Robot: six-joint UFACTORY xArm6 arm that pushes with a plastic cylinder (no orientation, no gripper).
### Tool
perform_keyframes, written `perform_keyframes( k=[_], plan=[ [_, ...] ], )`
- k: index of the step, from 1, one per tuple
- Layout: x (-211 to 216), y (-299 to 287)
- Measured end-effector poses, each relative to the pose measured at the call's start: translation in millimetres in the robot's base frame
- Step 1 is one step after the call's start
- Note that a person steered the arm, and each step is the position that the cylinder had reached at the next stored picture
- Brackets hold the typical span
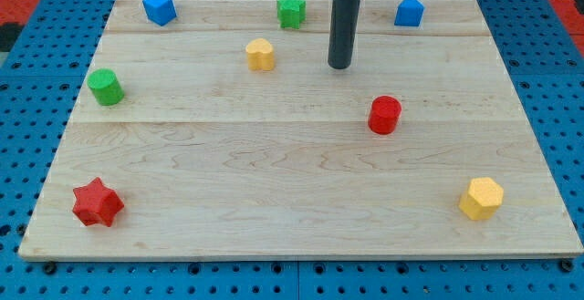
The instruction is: Move the green circle to the right and a slightly down
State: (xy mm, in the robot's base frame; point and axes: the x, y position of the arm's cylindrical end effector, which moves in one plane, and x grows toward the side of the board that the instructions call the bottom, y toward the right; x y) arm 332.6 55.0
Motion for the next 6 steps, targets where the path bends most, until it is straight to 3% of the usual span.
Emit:
perform_keyframes(
  k=[1,3,4,5,6],
  plan=[
    [1.0,-113.4],
    [-30.9,-191.2],
    [-67.3,-245.0],
    [-45.4,-349.9],
    [24.8,-354.1]
  ],
)
